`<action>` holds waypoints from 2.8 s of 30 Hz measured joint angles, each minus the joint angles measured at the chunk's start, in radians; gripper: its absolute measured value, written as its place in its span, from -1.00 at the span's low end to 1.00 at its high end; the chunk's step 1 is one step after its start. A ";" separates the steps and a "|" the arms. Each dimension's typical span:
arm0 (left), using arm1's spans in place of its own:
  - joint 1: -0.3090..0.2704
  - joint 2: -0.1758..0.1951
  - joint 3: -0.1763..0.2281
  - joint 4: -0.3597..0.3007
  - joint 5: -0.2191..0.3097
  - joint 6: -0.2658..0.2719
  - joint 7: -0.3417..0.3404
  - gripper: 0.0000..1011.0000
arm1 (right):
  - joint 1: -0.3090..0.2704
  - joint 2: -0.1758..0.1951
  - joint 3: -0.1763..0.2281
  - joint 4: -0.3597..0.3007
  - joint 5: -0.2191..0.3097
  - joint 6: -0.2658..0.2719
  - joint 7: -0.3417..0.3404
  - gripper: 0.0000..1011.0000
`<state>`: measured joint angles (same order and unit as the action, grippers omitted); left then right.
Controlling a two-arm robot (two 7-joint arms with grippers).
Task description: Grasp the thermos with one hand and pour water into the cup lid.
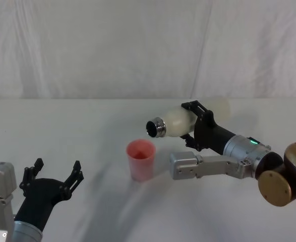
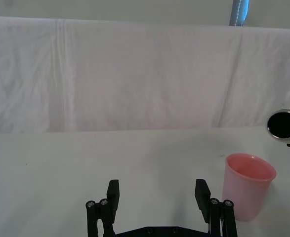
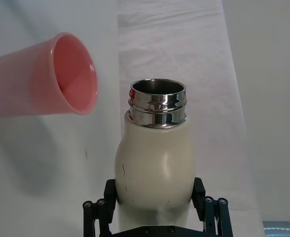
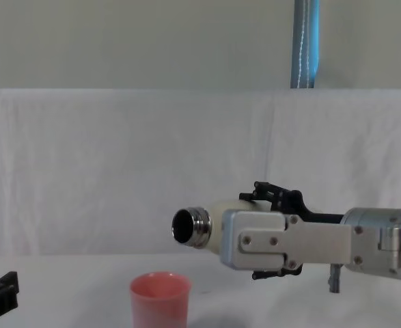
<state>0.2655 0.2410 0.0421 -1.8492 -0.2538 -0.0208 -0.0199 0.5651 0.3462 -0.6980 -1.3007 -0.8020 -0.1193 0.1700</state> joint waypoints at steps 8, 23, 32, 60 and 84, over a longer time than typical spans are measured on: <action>0.000 0.000 0.000 0.000 0.000 0.000 0.000 0.98 | 0.013 -0.006 -0.021 0.010 -0.039 0.032 -0.002 0.88; 0.000 0.000 0.000 0.000 0.000 0.000 0.000 0.98 | 0.032 -0.025 -0.033 0.038 -0.053 0.050 0.002 0.88; 0.000 0.000 0.000 0.000 0.000 0.000 0.000 0.98 | 0.042 -0.029 -0.038 0.053 -0.057 0.049 0.002 0.88; 0.000 0.000 0.000 0.000 0.000 0.000 0.000 0.98 | 0.061 -0.022 -0.055 0.062 -0.079 0.048 -0.001 0.88; 0.000 0.000 0.000 0.000 0.000 0.000 0.000 0.98 | 0.062 -0.019 -0.060 0.059 -0.090 0.052 -0.005 0.88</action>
<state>0.2655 0.2410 0.0421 -1.8492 -0.2538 -0.0208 -0.0199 0.6268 0.3276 -0.7581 -1.2416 -0.8915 -0.0676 0.1652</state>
